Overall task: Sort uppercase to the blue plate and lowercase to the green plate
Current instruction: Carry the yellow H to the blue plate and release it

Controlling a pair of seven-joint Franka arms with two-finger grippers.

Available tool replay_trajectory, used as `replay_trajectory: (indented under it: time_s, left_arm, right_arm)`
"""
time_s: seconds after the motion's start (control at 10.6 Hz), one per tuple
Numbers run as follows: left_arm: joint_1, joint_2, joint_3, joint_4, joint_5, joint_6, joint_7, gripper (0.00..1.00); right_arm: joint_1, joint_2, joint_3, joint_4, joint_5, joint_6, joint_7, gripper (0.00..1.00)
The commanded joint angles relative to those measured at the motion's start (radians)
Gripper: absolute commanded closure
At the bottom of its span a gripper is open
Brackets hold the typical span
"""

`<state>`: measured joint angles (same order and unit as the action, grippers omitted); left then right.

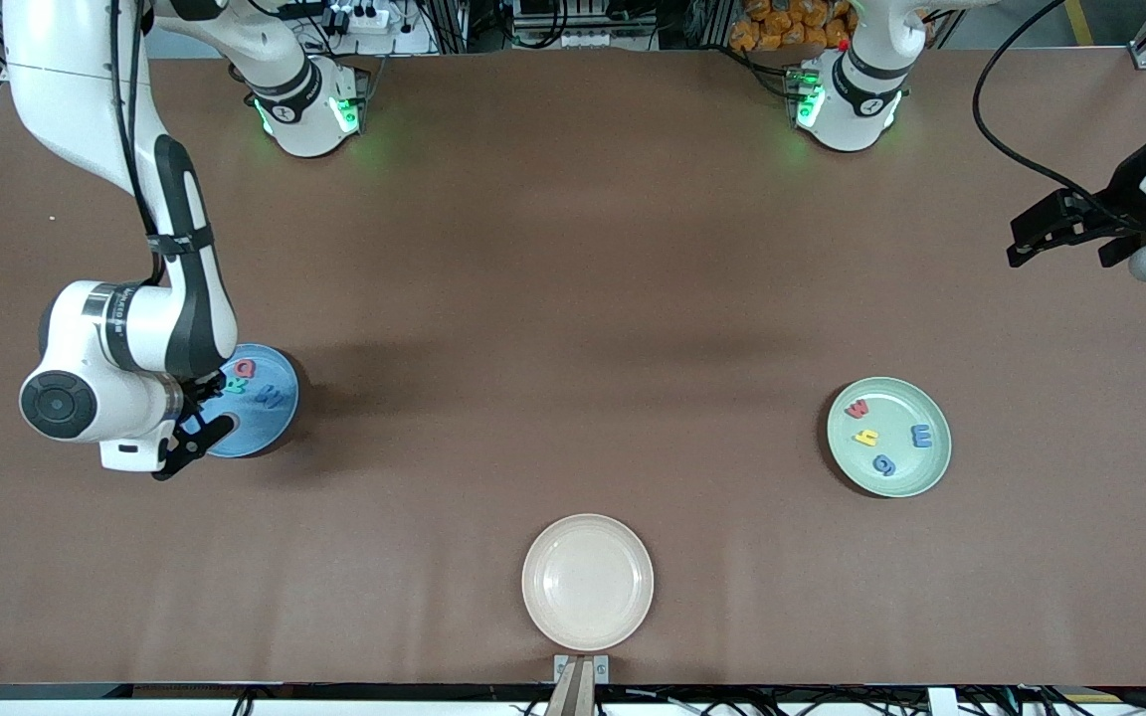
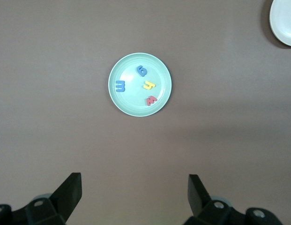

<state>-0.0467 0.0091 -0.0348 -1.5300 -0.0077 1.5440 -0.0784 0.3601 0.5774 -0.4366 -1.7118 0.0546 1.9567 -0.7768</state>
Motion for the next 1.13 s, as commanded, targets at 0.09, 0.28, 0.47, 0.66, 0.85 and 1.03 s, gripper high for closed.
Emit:
replay_trajectory:
  time_s: [0.09, 0.28, 0.47, 0.66, 0.85, 1.03]
  left_arm:
    - [0.001, -0.008, -0.007, 0.010, 0.025, -0.013, -0.014, 0.00]
    - [0.001, -0.009, -0.005, 0.010, 0.025, -0.013, -0.014, 0.00]
    - [0.001, -0.009, -0.005, 0.010, 0.025, -0.013, -0.014, 0.00]
    - [0.001, -0.008, -0.007, 0.008, 0.025, -0.013, -0.014, 0.00]
    - [0.001, -0.008, -0.007, 0.008, 0.025, -0.013, -0.014, 0.00]
    - [0.001, -0.008, -0.007, 0.007, 0.025, -0.013, -0.014, 0.00]
  right_arm:
    - [-0.015, -0.008, 0.006, 0.020, 0.078, 0.011, -0.004, 0.00]
    - [-0.038, -0.008, 0.006, 0.035, 0.134, 0.030, -0.004, 0.00]
    - [-0.039, -0.014, 0.004, 0.064, 0.149, 0.031, -0.006, 0.00]
    - [-0.059, -0.031, -0.002, 0.063, 0.151, 0.047, -0.006, 0.00]
    - [-0.094, -0.047, -0.002, 0.057, 0.148, 0.047, -0.010, 0.00]
    - [-0.101, -0.095, 0.004, 0.023, 0.140, 0.047, 0.004, 0.00]
